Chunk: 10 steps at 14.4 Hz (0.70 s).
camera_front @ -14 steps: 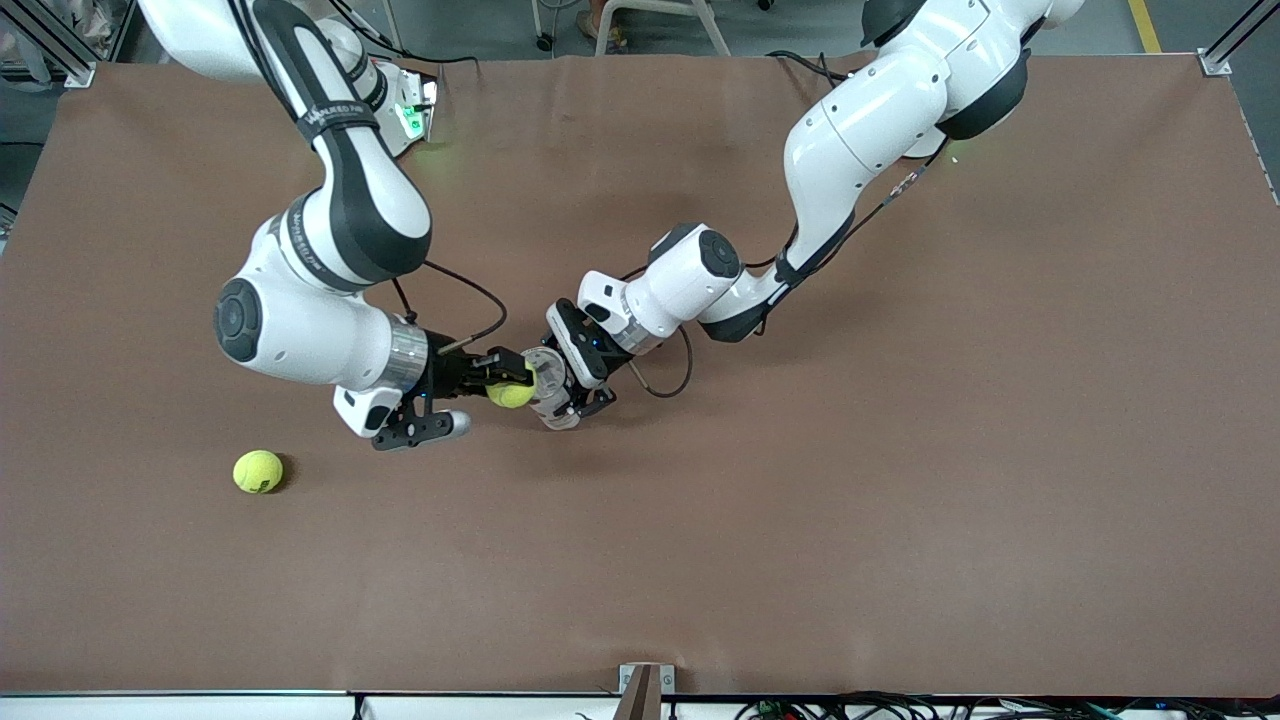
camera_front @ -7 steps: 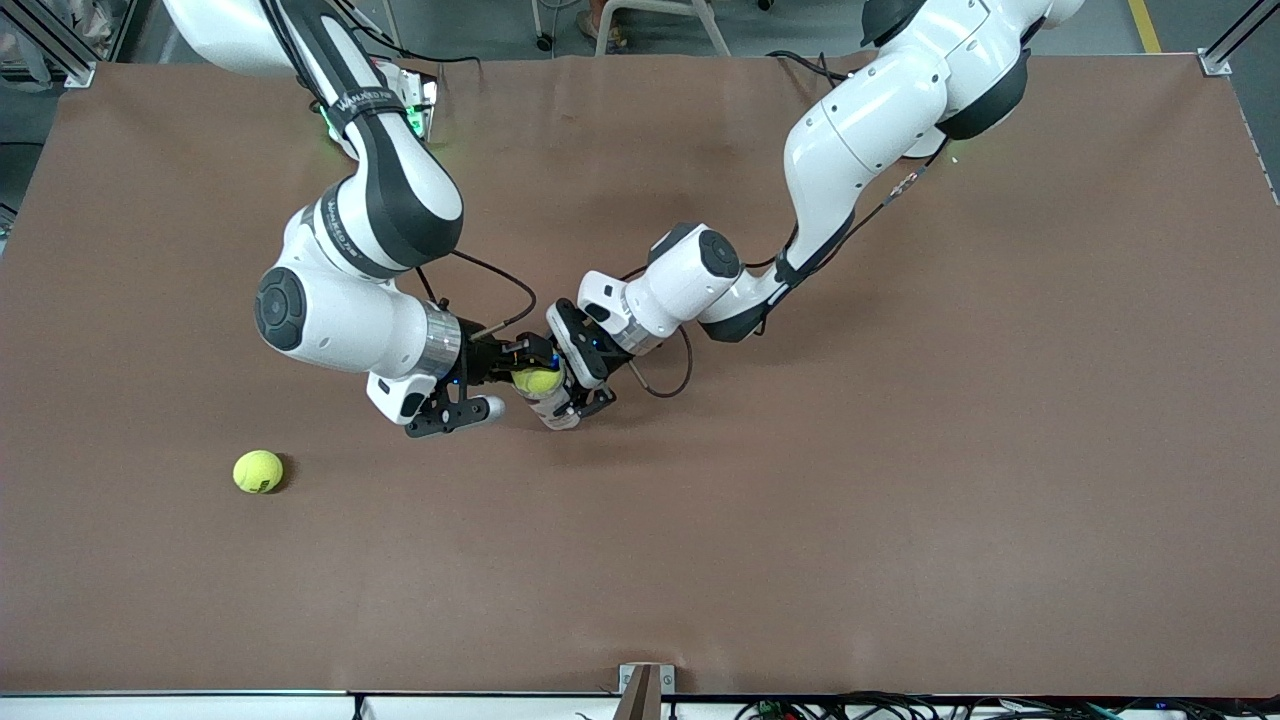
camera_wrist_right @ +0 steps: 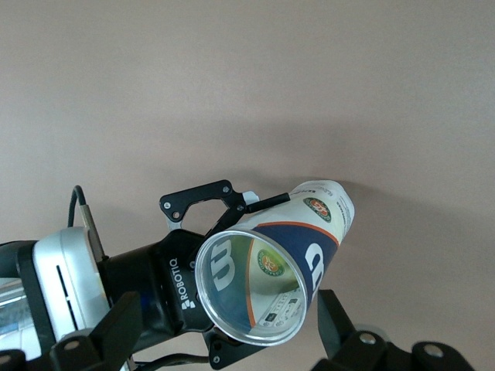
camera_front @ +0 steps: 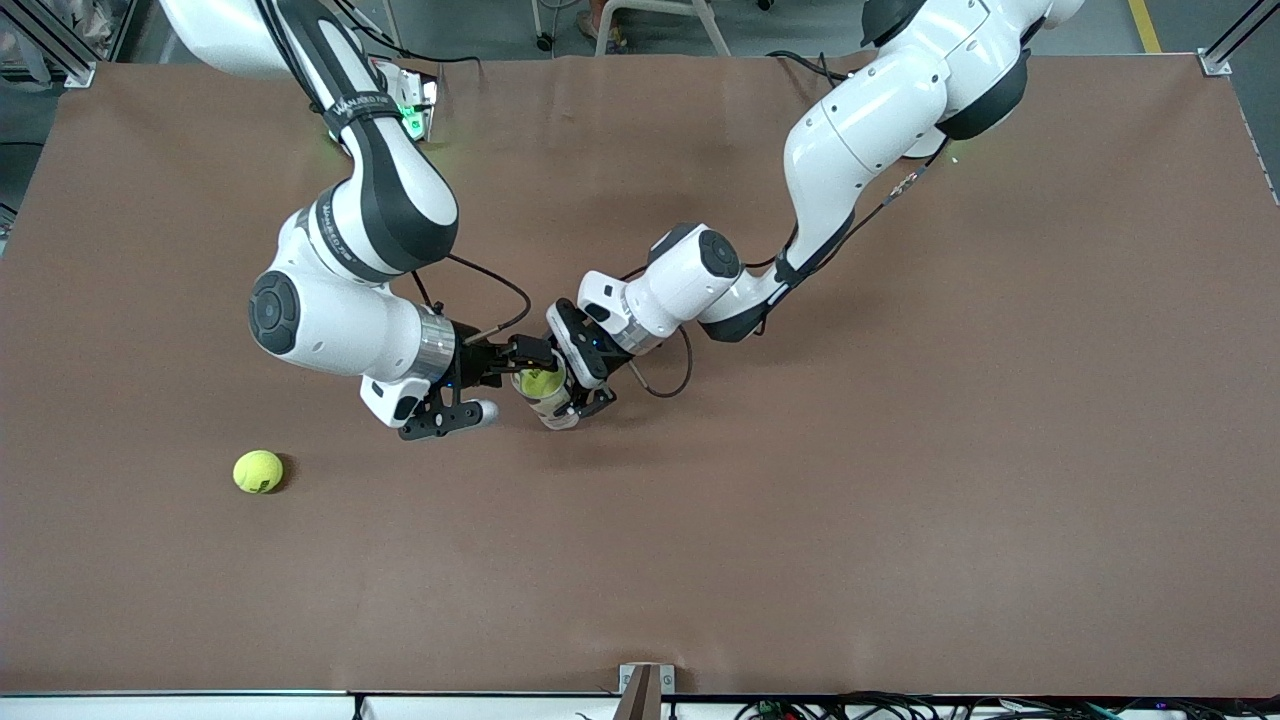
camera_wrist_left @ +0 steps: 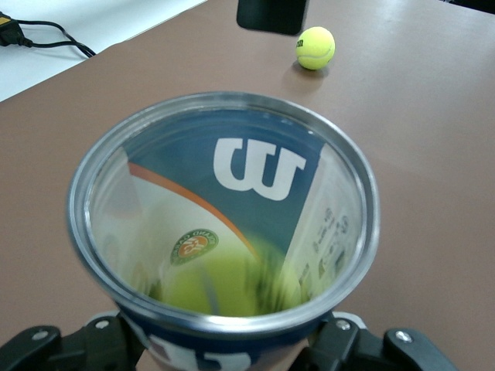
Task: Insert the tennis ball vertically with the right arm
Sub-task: 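Drop the ball into the can opening with the right gripper, then move the right gripper to the second yellow ball and grasp it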
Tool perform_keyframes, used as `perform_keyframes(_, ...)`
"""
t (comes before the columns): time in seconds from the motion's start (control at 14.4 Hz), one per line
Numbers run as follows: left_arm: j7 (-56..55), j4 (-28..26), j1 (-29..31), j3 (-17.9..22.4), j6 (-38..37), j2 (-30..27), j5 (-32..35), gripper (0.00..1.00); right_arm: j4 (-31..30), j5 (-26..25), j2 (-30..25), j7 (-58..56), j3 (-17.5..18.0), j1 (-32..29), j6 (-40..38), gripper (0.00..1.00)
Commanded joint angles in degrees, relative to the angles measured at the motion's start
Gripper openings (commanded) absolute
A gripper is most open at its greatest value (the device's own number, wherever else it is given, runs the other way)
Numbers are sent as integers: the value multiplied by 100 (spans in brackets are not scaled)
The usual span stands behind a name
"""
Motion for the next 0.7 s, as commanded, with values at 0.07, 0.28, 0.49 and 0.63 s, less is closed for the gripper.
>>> perform_keyframes(0.07, 46, 27, -26, -31, 52, 28, -115, 79, 31, -451, -31, 132, -33, -310, -245, 100)
perform_keyframes(0.28, 46, 27, -26, -23, 52, 28, -115, 80, 48, -1731, -22, -77, -15, -1100, -263, 100)
perform_keyframes(0.49, 46, 36, -26, -31, 52, 20, -115, 80, 162, -2492, 293, -1069, -15, -1813, -53, 100)
perform_keyframes(0.63, 46, 27, -26, -23, 52, 20, -115, 80, 513, -2719, 688, -1247, -24, -2191, -52, 100)
